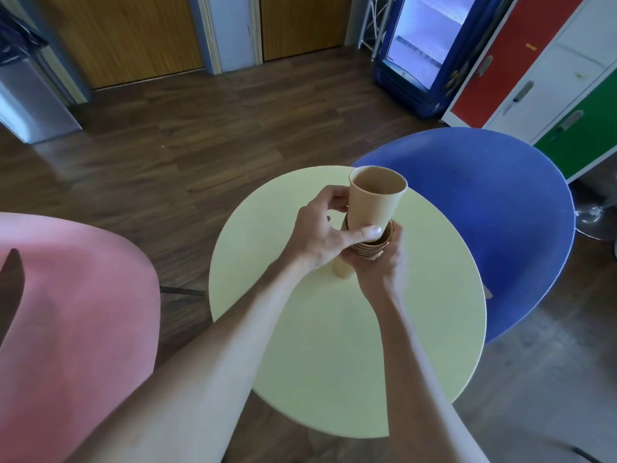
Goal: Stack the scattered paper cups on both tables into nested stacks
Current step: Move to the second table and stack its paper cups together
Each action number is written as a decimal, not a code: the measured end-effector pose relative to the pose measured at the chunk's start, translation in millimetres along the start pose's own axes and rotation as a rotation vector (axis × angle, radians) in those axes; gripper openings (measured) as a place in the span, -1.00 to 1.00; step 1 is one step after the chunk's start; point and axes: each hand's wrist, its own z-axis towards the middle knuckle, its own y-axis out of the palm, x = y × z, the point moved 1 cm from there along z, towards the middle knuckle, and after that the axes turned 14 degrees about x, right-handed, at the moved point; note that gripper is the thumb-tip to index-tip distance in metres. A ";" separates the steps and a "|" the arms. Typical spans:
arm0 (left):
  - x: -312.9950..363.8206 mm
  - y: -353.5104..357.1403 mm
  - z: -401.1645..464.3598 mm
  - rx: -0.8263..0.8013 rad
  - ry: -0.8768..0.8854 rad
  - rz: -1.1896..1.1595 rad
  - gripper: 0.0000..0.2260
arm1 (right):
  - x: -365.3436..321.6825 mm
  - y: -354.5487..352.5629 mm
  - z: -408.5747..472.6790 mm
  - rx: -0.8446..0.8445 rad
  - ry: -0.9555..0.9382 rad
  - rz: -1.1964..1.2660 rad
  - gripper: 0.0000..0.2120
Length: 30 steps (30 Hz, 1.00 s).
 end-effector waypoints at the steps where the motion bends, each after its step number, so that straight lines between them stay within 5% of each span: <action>1: -1.5 0.1 -1.5 -0.005 0.034 0.034 -0.43 | -0.2 -0.9 -1.1 -0.003 0.004 -0.002 -0.26; 9: 6.5 1.8 -11.4 -0.081 0.027 0.033 -0.10 | 1.2 -12.9 -10.6 -0.036 -0.001 0.032 -0.32; 19: 12.6 16.1 -14.9 -0.113 0.335 0.371 -0.38 | 2.0 -26.8 -19.4 -0.107 -0.007 0.024 -0.25; 30: 22.9 3.4 -24.4 -0.019 0.239 0.302 -0.59 | 1.3 -41.2 -23.8 -0.178 0.033 -0.041 -0.17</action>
